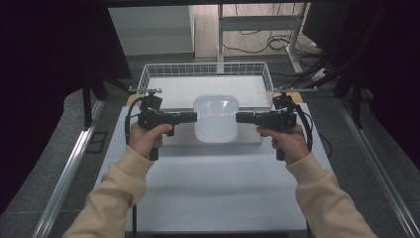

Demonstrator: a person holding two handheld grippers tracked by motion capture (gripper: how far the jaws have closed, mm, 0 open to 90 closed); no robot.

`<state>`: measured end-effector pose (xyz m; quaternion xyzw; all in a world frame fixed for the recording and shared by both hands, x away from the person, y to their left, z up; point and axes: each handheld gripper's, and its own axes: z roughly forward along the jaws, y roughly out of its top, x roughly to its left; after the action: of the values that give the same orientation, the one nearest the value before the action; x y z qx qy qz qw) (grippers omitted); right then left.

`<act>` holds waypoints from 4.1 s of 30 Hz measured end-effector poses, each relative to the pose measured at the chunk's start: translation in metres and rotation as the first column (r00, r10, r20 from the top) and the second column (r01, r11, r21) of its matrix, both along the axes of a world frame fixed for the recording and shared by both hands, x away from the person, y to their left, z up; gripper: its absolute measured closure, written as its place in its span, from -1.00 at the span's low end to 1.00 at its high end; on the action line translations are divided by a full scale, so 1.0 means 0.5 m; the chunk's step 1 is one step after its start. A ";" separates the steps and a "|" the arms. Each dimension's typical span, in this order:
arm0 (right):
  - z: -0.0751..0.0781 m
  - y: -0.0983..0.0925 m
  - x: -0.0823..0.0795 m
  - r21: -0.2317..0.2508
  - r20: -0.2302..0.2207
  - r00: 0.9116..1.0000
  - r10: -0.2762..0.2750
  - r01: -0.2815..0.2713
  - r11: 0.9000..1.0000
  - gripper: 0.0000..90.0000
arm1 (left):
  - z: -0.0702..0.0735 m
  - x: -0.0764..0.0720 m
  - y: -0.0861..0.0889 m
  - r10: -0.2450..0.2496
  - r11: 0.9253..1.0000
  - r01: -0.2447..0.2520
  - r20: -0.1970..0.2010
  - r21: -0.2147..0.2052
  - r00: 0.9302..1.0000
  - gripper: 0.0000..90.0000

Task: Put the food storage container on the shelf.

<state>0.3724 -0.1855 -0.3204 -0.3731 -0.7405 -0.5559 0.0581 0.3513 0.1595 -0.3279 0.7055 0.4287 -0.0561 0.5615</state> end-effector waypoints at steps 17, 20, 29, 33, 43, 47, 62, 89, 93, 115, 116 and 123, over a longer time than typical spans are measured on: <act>0.083 0.015 0.112 -0.003 0.015 1.000 -0.009 0.009 1.000 0.77 | 0.080 0.119 0.015 -0.001 1.000 0.001 -0.004 -0.008 1.000 0.78; 0.082 0.014 0.139 -0.001 -0.010 1.000 -0.005 0.005 1.000 0.77 | 0.078 0.141 0.016 -0.011 1.000 0.010 -0.020 -0.017 1.000 0.78; 0.047 0.022 0.205 -0.001 -0.083 0.996 -0.037 0.037 0.999 0.75 | 0.053 0.200 0.020 0.002 1.000 -0.003 -0.076 -0.012 0.997 0.79; 0.045 0.024 0.219 0.016 -0.100 0.994 -0.039 0.040 0.999 0.75 | 0.041 0.223 0.031 0.005 0.998 -0.012 -0.114 -0.065 0.993 0.79; 0.049 0.045 0.283 -0.003 -0.223 0.970 -0.101 0.103 0.995 0.66 | 0.020 0.281 0.047 -0.001 0.988 -0.037 -0.241 -0.153 0.970 0.74; 0.044 0.047 0.300 0.005 -0.266 0.957 -0.115 0.120 0.993 0.65 | 0.010 0.302 0.052 -0.009 0.984 -0.042 -0.285 -0.173 0.958 0.70; 0.030 0.055 0.318 0.000 -0.347 0.922 -0.170 0.181 0.983 0.58 | -0.021 0.325 0.053 0.020 0.972 -0.091 -0.313 -0.215 0.950 0.59; 0.071 -0.012 0.122 -0.193 0.185 0.975 -0.125 0.161 0.968 -0.50 | 0.048 0.102 0.038 0.142 0.981 -0.155 0.110 0.117 0.984 -0.37; 0.047 -0.036 0.087 -0.195 0.212 0.971 -0.114 0.156 0.968 -0.50 | 0.025 0.064 0.037 0.122 0.981 -0.139 0.130 0.137 0.984 -0.37; -0.184 -0.122 -0.090 -0.236 0.170 0.981 -0.097 0.136 0.962 -0.48 | -0.215 -0.142 0.033 0.102 0.963 -0.130 0.126 0.238 0.987 -0.39; -0.195 -0.123 -0.092 -0.246 0.160 0.982 -0.097 0.135 0.960 -0.48 | -0.225 -0.144 0.033 0.099 0.960 -0.127 0.122 0.250 0.988 -0.39; -0.213 -0.119 -0.095 -0.266 0.154 0.984 -0.094 0.133 0.955 -0.48 | -0.250 -0.144 0.035 0.109 0.953 -0.131 0.095 0.274 0.990 -0.40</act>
<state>0.3248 -0.2450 -0.4270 -0.3796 -0.7902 -0.4748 -0.0783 0.2791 0.1770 -0.4527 0.7520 0.4520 0.0670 0.4750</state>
